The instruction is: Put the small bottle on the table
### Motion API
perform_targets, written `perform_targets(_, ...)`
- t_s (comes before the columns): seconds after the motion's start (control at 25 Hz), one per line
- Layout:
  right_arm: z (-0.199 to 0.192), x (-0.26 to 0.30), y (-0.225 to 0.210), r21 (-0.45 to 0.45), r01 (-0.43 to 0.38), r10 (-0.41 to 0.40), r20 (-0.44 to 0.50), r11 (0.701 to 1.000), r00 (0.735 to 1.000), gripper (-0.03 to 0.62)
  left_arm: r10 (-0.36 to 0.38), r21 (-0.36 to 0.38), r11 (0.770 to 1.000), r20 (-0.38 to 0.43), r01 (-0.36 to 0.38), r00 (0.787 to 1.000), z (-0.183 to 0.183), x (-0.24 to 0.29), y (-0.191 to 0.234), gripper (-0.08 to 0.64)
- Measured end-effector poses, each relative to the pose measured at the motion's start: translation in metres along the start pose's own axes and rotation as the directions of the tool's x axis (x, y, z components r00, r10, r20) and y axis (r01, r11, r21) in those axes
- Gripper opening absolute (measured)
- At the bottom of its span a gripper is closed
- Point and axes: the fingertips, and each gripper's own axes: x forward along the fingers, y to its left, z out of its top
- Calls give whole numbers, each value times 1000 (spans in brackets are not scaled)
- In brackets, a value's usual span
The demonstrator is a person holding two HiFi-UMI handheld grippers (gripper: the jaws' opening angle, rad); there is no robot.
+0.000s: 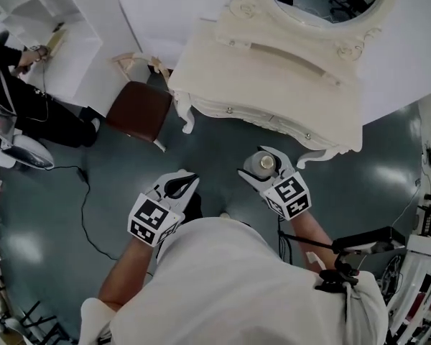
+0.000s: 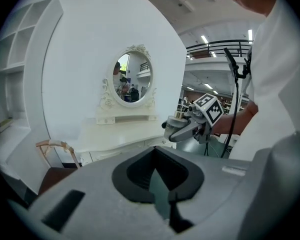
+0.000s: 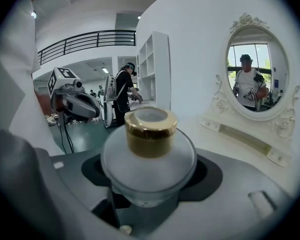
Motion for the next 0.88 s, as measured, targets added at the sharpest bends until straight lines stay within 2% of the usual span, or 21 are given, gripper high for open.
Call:
perform_targets(0.16,38,50,-25,35,72,-71,-16,997,997,341,-72,44,996,-13,72,997,22,1,62,3)
perform_targets(0.32,79,103,-57,61,134,-132,-28,989,991,341,-145,107,983,-27,147,989,53,0,123,3)
perform_targets(0.44,101,140,-81,81,168,-167,-21,982,986,341,-171,132,976,-37,175,985,64,5,169,3)
perform_targets(0.72,139,200,-161,55,179,-177,-29,982,984,341,-153,70,986,-18,153,988,85,38,235,3)
perform_targets(0.88,160,231,-227,24,166,-166,-23,986,986,341,-88,42,995,-24,89,996,107,66,267,3)
